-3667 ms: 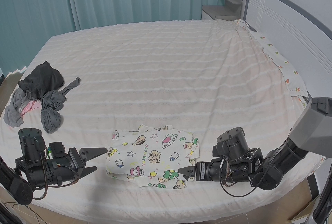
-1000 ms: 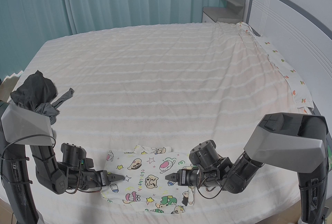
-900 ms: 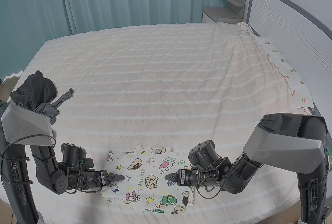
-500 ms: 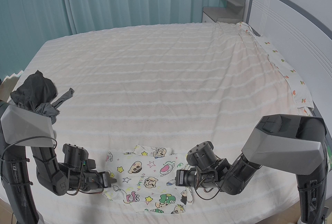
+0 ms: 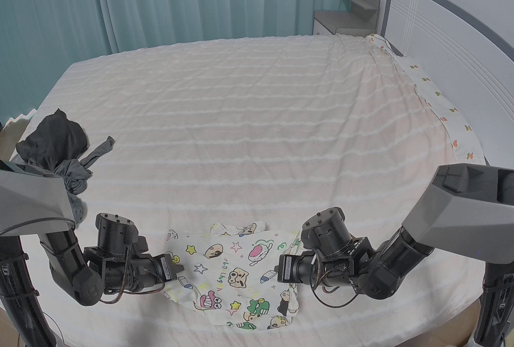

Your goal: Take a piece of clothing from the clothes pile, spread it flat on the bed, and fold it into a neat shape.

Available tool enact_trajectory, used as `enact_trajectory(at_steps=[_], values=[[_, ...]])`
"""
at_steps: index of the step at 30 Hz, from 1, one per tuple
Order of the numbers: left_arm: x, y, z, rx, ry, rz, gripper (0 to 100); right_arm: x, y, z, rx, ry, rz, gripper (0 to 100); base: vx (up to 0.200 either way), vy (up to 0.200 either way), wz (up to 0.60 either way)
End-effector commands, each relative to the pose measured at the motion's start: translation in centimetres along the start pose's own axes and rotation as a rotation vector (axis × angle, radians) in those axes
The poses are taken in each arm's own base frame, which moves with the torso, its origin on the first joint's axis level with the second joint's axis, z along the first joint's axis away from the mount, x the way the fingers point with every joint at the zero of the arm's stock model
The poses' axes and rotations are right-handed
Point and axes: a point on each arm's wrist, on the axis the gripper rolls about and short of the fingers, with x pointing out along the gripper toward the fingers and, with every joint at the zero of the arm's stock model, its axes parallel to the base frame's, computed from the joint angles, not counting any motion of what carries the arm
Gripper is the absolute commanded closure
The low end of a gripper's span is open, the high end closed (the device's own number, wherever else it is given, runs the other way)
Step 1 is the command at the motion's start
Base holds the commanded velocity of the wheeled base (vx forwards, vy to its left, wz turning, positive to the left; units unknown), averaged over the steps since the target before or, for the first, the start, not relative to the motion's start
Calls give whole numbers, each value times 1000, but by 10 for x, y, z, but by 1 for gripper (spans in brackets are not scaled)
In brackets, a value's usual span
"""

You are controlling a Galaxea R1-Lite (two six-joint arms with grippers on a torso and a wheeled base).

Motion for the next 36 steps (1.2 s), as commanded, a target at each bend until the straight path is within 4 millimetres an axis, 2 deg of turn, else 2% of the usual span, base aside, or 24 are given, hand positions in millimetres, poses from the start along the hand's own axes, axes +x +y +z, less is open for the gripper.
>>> enact_trajectory(at_steps=[1, 4, 15, 36], values=[[-4, -10, -2, 25, -14, -10, 100, -17, 6, 5, 0, -25, 24, 100, 0, 0, 0], [-5, -11, -3, 28, -15, -10, 100, -16, 5, 4, -2, -21, 21, 100, 0, 0, 0], [-9, -21, -4, 51, -24, -39, 100, -19, 6, 6, -1, -30, 23, 100, 0, -200, 0], [-7, -44, -15, 90, -20, -70, 100, -38, 3, 7, 8, -39, 22, 100, 0, -200, 0]])
